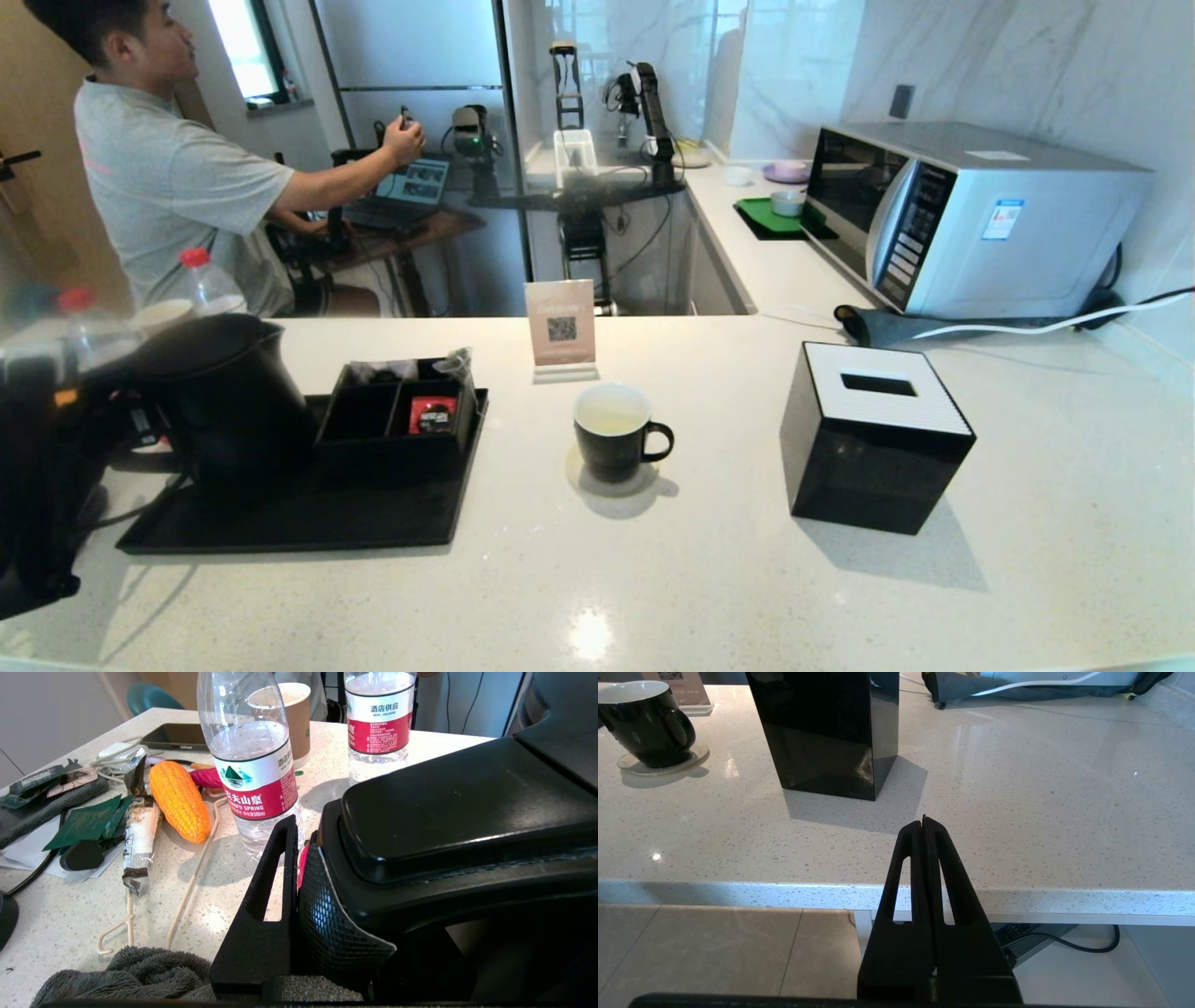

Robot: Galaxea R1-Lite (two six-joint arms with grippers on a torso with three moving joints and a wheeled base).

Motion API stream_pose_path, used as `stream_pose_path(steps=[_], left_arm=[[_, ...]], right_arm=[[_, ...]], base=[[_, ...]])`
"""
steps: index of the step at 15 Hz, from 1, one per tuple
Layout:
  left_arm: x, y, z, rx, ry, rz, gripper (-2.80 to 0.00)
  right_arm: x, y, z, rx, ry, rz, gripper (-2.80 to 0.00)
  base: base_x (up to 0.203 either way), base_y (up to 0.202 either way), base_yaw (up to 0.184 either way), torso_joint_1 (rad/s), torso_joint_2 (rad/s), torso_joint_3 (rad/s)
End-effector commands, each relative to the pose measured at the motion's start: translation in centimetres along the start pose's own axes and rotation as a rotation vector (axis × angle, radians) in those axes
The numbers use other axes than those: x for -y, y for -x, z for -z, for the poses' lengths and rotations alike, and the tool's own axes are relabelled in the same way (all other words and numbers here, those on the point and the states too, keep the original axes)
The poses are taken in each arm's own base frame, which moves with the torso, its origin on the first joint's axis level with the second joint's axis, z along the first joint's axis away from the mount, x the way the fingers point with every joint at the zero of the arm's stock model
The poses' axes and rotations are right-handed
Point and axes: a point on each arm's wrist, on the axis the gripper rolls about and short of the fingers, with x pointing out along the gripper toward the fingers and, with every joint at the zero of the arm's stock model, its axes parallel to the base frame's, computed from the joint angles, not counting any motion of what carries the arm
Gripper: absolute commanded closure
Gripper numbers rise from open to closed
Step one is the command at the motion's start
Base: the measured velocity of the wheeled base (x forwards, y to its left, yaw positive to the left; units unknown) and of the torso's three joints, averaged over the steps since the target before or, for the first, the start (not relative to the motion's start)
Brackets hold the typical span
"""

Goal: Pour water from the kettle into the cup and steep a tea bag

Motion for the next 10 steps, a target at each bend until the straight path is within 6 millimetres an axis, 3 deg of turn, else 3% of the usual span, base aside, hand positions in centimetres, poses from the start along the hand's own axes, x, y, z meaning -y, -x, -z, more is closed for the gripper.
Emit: stream_pose_path(steps=[1, 3, 4, 10], left_arm=[[0.02, 0.01, -0.27, 0.038, -0.003, -0.001, 0.00], [0.09, 0.08, -0.26, 0.036, -0.002, 0.001, 0.00], [0.09, 0.12, -0.21, 0.033, -0.002, 0.001, -2.80], [0.05, 0.45, -0.23, 0.027, -0.003, 0.000, -2.80]], right_arm=[[0.00, -0.01, 0.00, -0.001, 0.000, -0.001, 0.00], [0.00, -0.01, 0.00, -0.001, 0.000, -0.001, 0.00], [0.00, -0.01, 0.00, -0.001, 0.000, -0.001, 0.00], [0.00, -0.01, 0.00, -0.001, 0.000, -0.001, 0.00]], base=[[0.000, 0.000, 0.000, 0.000, 0.00, 0.000], [0.000, 0.000, 0.000, 0.000, 0.00, 0.000], [0.000, 0.000, 0.000, 0.000, 0.00, 0.000], [0.000, 0.000, 0.000, 0.000, 0.00, 0.000]])
